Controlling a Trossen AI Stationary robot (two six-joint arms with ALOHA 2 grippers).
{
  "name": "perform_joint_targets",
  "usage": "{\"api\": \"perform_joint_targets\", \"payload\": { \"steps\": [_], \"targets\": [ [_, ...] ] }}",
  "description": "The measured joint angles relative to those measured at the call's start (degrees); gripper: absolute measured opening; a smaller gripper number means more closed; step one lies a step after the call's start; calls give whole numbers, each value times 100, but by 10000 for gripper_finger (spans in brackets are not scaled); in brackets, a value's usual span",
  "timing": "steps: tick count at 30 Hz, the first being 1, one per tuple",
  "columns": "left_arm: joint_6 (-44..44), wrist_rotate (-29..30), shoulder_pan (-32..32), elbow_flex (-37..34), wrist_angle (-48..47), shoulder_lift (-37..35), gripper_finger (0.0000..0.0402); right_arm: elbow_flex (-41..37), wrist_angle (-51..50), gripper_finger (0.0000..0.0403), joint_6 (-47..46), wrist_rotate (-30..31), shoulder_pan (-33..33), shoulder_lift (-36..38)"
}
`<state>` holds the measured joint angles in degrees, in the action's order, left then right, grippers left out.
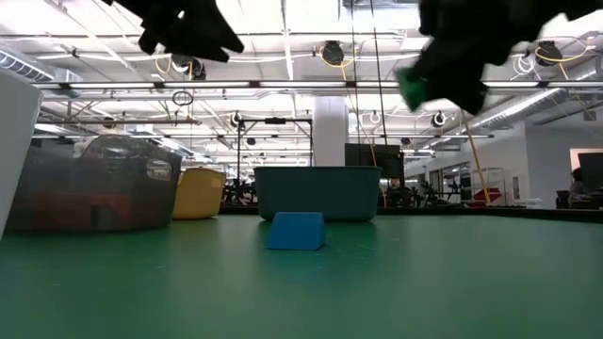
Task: Sort & place blocks by color
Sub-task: Put the green half circle block into the blue bin, then put the blue triangular block into the yellow bin
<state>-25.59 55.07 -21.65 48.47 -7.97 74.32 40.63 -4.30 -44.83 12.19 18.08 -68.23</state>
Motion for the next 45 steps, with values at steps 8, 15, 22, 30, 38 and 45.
{"api": "perform_joint_targets", "payload": {
  "steps": [8,15,22,30,38,45],
  "targets": [
    [1035,-4,14,0,787,0,200,4,813,115,2722,-19,-1116,5],
    [1199,-9,20,0,1144,0,200,8,1552,115,3755,-10,-2159,-288],
    [1183,-9,17,2,1262,0,200,8,2298,115,3998,-16,-2893,-1144],
    [1763,79,127,0,1259,0,200,8,3143,183,3999,-16,-3366,-1834],
    [1991,96,325,2,1253,0,200,6,3086,173,3788,-25,-3492,-1932],
    [1547,-526,568,2,1241,0,200,4,2957,191,3803,-487,-3355,-1327]
  ]
}}
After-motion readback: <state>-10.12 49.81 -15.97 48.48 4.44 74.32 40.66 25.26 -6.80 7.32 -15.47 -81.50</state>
